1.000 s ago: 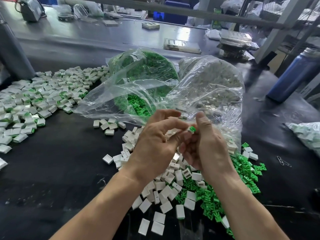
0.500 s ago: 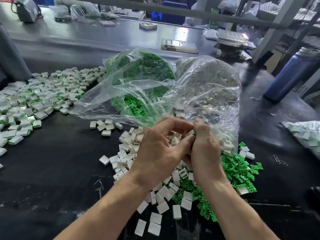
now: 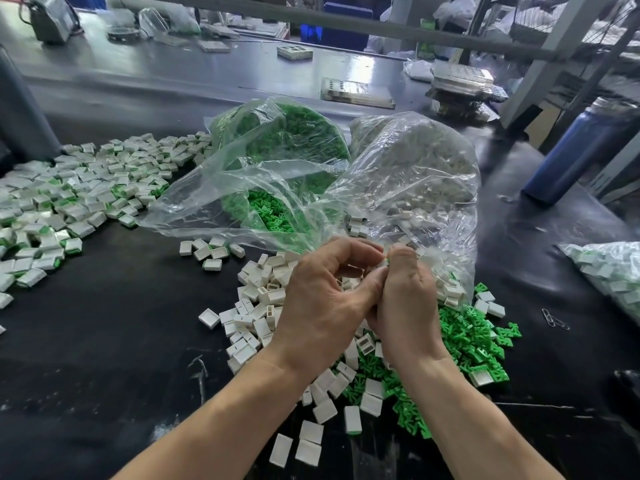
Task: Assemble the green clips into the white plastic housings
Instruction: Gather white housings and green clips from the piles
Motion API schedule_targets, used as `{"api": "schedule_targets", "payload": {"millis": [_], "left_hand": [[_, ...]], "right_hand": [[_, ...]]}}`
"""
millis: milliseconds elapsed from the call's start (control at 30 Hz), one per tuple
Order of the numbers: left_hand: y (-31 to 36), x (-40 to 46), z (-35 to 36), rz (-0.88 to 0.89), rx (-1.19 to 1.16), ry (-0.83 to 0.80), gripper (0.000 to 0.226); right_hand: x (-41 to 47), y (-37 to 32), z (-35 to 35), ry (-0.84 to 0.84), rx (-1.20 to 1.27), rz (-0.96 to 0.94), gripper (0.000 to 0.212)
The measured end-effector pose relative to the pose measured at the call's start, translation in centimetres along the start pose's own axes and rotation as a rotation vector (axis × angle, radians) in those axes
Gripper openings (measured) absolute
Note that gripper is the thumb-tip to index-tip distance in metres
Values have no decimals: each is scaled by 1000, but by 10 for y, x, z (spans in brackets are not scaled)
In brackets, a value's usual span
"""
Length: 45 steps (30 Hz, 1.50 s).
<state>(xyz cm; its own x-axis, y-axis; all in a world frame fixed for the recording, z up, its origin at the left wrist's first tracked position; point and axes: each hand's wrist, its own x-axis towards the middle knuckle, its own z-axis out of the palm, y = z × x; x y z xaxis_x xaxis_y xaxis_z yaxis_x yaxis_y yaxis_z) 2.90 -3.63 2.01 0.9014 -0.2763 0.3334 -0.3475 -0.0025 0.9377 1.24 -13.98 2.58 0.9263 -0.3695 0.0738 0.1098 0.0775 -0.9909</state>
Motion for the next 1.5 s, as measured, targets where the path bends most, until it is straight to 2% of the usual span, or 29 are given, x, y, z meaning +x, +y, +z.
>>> {"api": "schedule_targets", "payload": {"millis": [300, 400, 600, 700, 800, 900, 1167, 1267, 1500], "left_hand": [[2, 1, -2, -31, -65, 16, 9], [-1, 4, -8, -71, -109, 28, 8], [-5, 9, -21, -89, -103, 94, 4], [-5, 10, -23, -105, -50, 79, 6], [-5, 11, -28, -123, 56, 41, 9], [-8, 17, -47, -177, 281, 44, 14], [-24, 33, -120, -421, 833, 319, 9], [-29, 35, -125, -422, 903, 384, 9], [-30, 36, -117, -399, 1045, 408, 14]], "right_hand": [[-3, -4, 0, -5, 12, 6, 59], [1, -7, -10, -57, -44, -25, 66], [10, -15, -31, -216, -230, -200, 18], [11, -11, -32, -213, -314, -222, 5], [14, -7, -35, -200, -404, -224, 3], [19, -6, -43, -185, -473, -194, 5], [35, -5, -71, -118, -730, -65, 24], [38, -8, -78, -140, -792, -14, 24], [41, -15, -90, -155, -853, 96, 17]]}}
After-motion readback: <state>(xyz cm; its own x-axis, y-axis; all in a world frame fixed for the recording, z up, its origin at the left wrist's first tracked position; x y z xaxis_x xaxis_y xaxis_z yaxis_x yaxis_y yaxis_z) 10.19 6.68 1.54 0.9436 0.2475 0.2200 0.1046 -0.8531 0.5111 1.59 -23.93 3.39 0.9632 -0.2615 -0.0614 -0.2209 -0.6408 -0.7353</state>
